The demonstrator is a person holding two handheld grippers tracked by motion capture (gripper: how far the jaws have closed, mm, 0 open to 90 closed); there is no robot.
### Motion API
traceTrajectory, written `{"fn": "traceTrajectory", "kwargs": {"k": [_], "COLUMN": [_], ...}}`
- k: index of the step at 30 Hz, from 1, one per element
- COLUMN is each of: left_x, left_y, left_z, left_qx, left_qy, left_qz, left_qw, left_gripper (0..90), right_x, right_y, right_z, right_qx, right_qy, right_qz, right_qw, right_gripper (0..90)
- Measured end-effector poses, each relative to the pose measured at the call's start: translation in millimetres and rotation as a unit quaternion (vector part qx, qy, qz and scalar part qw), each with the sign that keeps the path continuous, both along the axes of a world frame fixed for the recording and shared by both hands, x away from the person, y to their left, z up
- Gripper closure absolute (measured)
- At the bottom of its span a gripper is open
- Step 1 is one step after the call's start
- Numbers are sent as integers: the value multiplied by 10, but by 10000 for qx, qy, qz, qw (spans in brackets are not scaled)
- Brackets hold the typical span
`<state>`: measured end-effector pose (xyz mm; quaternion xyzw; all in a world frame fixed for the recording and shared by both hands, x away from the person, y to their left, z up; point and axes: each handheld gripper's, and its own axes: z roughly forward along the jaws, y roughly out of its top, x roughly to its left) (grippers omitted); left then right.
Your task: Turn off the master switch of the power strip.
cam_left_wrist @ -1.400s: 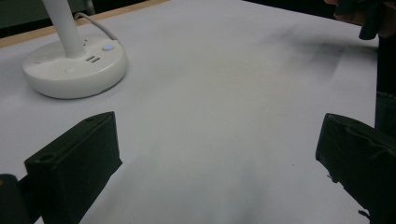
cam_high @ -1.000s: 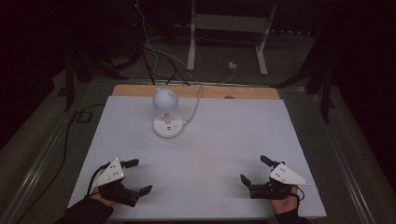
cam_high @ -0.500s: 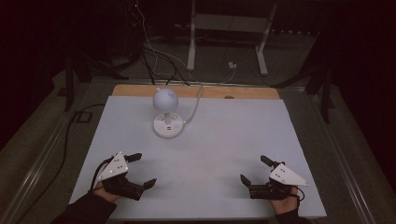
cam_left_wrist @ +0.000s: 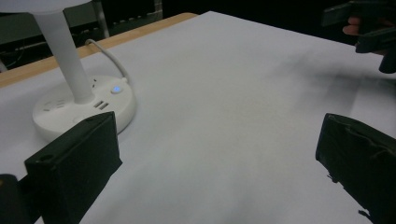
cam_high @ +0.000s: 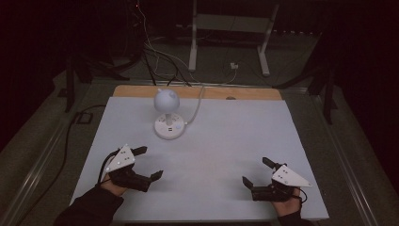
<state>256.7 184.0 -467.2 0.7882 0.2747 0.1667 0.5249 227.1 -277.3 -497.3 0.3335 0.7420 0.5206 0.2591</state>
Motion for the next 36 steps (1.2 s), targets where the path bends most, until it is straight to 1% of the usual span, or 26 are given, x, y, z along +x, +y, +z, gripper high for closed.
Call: {"fn": "traceTrajectory", "kwargs": {"k": [2, 7, 9, 12, 15, 18, 21, 30, 31, 36], "left_x": [26, 80, 101, 130, 162, 192, 227, 360, 373, 453], "left_y": [-28, -98, -122, -169, -214, -265, -313, -456, -469, -532], "left_z": [9, 30, 43, 58, 64, 67, 74, 56, 52, 36], "left_qx": [7, 31, -16, 39, -6, 63, 44, 179, 154, 219], "left_qy": [24, 5, 9, 3, 14, 0, 8, -17, -13, -8], "left_qz": [2, 40, 50, 32, 35, 63, 136, 231, 247, 329], "left_qw": [10000, 10000, 10000, 10000, 10000, 10000, 9999, 9996, 9996, 9992], "left_gripper": [3, 3, 3, 4, 3, 4, 3, 4, 4, 4], "right_x": [1, 1, 1, -3, -1, -6, -4, 0, 1, 9], "right_y": [2, 0, -6, -6, -4, 0, -5, -14, -15, -23], "right_z": [2, 2, 2, 4, 2, 6, 5, 5, 4, -1], "right_qx": [-7, 3, 22, 5, 20, 9, 34, 69, 87, 117], "right_qy": [-2, -2, 4, -9, 7, -11, -2, 20, 32, 68], "right_qz": [6, 14, 10, 9, 12, 23, 27, 35, 30, 36], "right_qw": [10000, 10000, 10000, 10000, 10000, 10000, 10000, 10000, 10000, 9999], "right_gripper": [0, 0, 0, 0, 0, 0, 0, 0, 0, 0]}}
